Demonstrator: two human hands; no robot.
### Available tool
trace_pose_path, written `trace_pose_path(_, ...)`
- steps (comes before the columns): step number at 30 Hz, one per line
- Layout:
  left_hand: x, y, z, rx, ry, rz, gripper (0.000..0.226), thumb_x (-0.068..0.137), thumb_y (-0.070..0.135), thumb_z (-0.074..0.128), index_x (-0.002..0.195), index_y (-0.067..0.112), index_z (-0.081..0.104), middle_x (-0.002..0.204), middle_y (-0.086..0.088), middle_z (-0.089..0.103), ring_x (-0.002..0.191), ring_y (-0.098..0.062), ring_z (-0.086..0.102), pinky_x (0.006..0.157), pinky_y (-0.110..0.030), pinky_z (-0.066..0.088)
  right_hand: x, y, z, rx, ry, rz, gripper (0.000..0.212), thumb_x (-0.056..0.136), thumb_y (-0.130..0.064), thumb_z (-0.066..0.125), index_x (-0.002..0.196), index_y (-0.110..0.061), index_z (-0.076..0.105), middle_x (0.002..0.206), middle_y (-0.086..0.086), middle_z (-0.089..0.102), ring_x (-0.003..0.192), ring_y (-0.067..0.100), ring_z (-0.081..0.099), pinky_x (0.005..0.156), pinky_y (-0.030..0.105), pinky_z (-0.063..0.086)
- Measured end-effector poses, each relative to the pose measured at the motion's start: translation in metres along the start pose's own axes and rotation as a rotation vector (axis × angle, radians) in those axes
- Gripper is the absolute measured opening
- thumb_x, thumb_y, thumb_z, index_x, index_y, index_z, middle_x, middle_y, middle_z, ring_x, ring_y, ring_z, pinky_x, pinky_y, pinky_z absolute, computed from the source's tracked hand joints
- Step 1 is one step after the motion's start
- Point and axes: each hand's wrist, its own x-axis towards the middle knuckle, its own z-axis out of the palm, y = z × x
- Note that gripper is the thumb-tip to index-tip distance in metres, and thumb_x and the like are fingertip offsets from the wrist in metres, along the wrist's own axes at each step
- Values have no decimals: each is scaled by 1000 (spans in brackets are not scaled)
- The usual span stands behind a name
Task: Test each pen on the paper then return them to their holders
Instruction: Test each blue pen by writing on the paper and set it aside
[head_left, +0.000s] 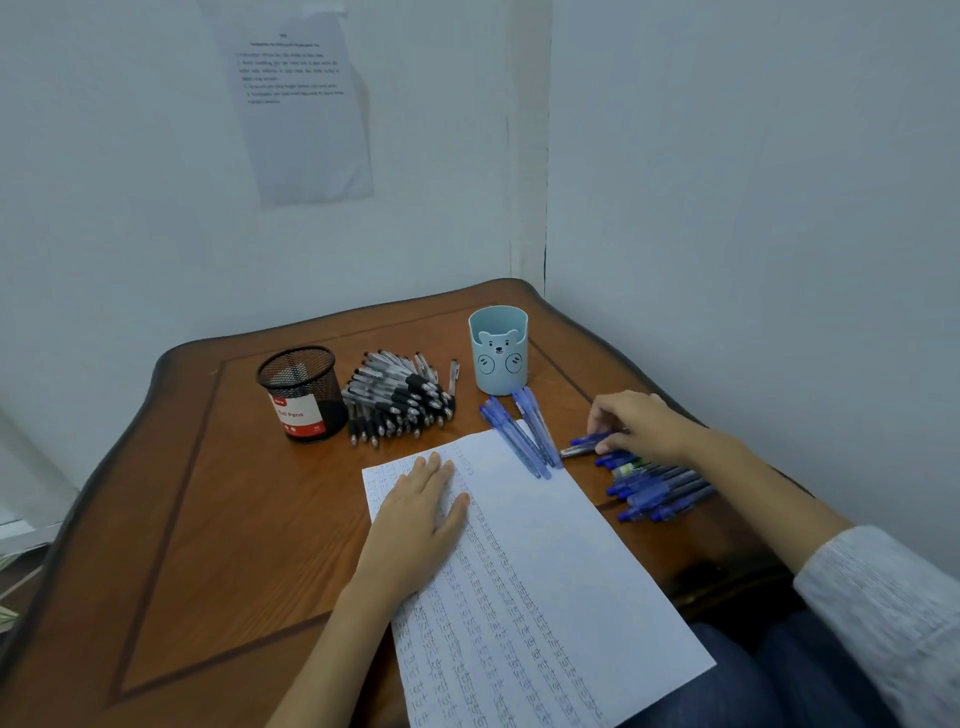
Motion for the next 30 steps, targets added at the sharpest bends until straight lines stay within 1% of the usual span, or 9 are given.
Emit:
trace_pose_path(6, 0, -2, 1, -28, 6, 0, 57, 100, 44, 36, 150, 22, 25, 159, 6, 13, 146, -8, 7, 119, -27, 8, 3, -29, 3, 277, 305, -174, 20, 85, -11, 70, 88, -25, 56, 87, -8, 58, 78, 7, 55, 68, 16, 44)
trace_pose_path(11, 4, -8, -1, -126, 16, 0, 53, 96, 46, 46, 143, 25, 39, 156, 6, 23, 144, -7, 16, 116, -29, 17, 3, -66, 23, 339, 257, -203, 15, 94, -26, 59, 109, -24, 60, 86, -18, 53, 76, 2, 52, 63, 14, 39)
trace_pose_path(13, 6, -10, -2, -139, 26, -7, 52, 93, 47, 51, 139, 24, 45, 154, 7, 30, 142, -8, 23, 116, -32, 22, 3, -78, 32, 319, 243, -134, 31, 93, -50, 47, 98, -25, 65, 76, -12, 59, 71, 9, 55, 62, 20, 41)
trace_pose_path(16, 10, -15, -7, -147, 50, 18, 47, 90, 48, 57, 131, 25, 52, 144, 11, 43, 134, -7, 35, 111, -33, 30, 5, -91, 39, 403, 256, -44, 55, 77, -72, 42, 58, -25, 64, 59, 2, 62, 64, 20, 59, 65, 29, 47)
trace_pose_path(19, 15, -19, -13, -135, 51, 47, 51, 81, 62, 54, 120, 29, 58, 126, 16, 54, 119, -4, 44, 101, -29, 36, 11, -96, 40, 534, 246, -31, 49, 82, -61, 59, 52, -23, 67, 48, -4, 58, 50, 13, 50, 61, 32, 47)
trace_pose_path(22, 21, -25, -16, -119, 65, 95, 55, 75, 70, 48, 111, 30, 62, 108, 18, 56, 101, -2, 46, 86, -25, 38, 14, -105, 29, 721, 224, -109, 33, 86, -39, 68, 60, -19, 74, 62, 13, 66, 58, 22, 50, 61, 31, 45)
trace_pose_path(26, 29, -31, -16, -78, 76, 125, 46, 78, 70, 52, 104, 34, 61, 99, 20, 50, 93, 3, 40, 81, -25, 31, 16, -121, 9, 1079, 175, -116, 35, 73, -47, 66, 67, -13, 74, 64, 10, 63, 46, 6, 45, 54, 18, 38)
trace_pose_path(28, 31, -33, -15, -66, 83, 140, 52, 75, 75, 45, 103, 34, 61, 97, 21, 49, 93, 4, 39, 81, -26, 31, 22, -122, 7, 1190, 171, -115, 30, 85, -38, 62, 81, -10, 75, 67, 11, 61, 42, 6, 41, 44, 15, 35)
trace_pose_path(30, 32, -35, -13, -74, 88, 142, 54, 74, 76, 44, 103, 35, 61, 98, 20, 49, 95, 3, 40, 83, -27, 33, 31, -116, 10, 1406, 106, -34, 44, 102, -32, 41, 98, -2, 72, 78, 13, 67, 49, 10, 53, 46, 15, 42)
